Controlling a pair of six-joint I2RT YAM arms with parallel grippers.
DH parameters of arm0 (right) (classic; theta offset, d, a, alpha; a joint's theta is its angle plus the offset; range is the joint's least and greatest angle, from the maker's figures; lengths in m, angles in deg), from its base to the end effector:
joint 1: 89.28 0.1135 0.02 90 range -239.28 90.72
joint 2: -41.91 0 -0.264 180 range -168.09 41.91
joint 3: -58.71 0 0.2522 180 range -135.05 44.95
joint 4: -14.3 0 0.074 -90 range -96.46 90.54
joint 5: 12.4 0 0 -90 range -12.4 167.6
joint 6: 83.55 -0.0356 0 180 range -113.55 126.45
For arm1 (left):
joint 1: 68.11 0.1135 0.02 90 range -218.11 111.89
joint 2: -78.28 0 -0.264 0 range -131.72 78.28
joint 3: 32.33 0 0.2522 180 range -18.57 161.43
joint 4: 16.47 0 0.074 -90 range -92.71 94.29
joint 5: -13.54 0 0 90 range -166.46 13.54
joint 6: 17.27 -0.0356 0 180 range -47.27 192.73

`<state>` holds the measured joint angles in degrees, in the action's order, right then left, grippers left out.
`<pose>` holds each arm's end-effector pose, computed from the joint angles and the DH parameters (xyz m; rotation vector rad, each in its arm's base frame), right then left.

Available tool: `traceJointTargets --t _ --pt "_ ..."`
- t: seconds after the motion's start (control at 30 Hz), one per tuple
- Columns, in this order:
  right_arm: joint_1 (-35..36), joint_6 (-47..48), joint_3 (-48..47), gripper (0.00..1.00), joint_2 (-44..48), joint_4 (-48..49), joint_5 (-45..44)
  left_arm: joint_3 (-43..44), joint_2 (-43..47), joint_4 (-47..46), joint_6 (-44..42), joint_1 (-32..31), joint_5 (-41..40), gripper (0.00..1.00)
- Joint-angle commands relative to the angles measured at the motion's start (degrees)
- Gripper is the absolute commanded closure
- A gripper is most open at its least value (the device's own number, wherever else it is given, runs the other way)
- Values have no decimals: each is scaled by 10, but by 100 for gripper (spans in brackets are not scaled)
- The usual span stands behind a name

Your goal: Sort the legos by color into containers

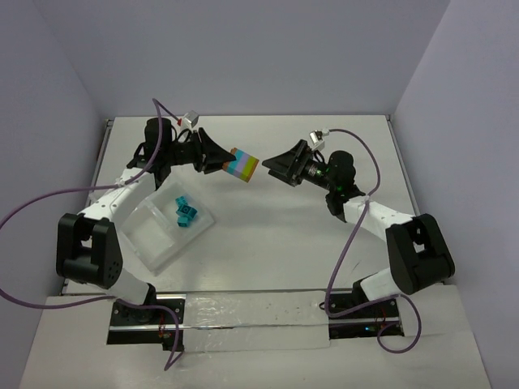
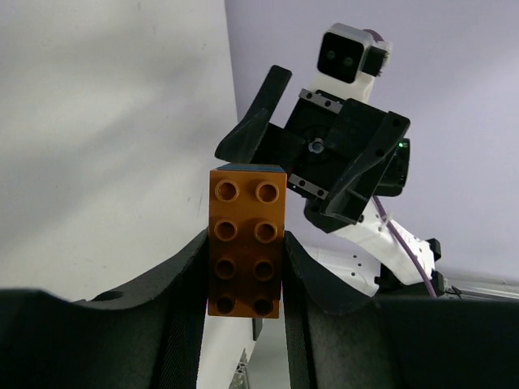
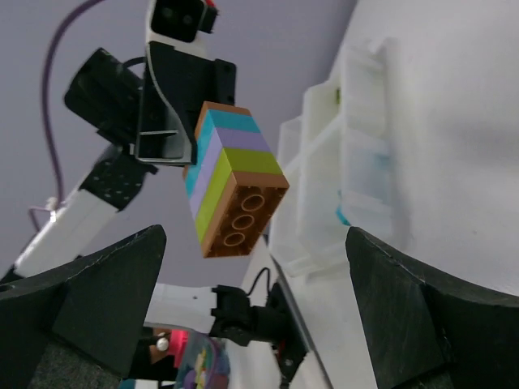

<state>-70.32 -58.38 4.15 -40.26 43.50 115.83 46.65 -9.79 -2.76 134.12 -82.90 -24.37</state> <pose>0.2855 0.1214 0.2610 0.1049 1.8070 1.6105 0.3298 -0.1161 0.3004 -0.2074 2.2312 -1.6933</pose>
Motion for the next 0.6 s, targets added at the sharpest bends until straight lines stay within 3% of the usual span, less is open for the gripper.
traceJointTargets --t 0.0,0.57 --pt "-2 -82 -24 1 -35 161 48 -9 35 -93 47 3 28 100" --pt "39 -101 -124 15 -119 165 71 -5 50 -77 29 3 29 100"
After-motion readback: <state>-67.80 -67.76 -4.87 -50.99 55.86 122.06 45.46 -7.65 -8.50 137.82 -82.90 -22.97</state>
